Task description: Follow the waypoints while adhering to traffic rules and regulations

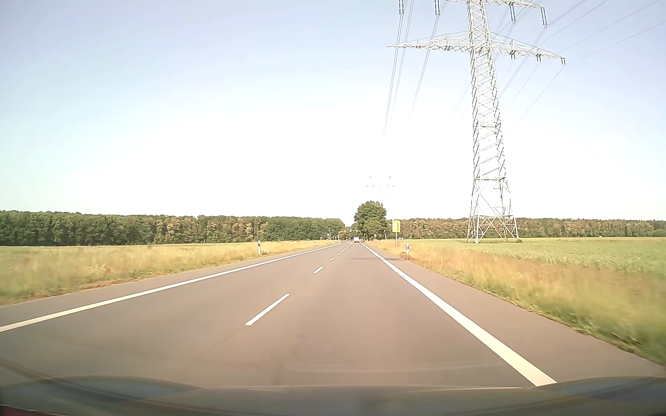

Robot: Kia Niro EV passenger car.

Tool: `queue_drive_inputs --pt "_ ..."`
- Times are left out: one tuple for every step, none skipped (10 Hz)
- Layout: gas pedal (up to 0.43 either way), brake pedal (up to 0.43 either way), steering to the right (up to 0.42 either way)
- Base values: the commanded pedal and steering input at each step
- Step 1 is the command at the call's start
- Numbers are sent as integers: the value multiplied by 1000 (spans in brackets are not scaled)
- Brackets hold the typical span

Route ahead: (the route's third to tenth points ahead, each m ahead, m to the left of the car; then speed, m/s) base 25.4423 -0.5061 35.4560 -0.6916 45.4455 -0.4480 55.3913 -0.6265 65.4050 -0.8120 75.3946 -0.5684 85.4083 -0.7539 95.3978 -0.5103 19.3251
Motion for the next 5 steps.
queue_drive_inputs --pt "157 30 0" --pt "157 30 0" --pt "157 24 0" --pt "157 30 0" --pt "157 30 0"
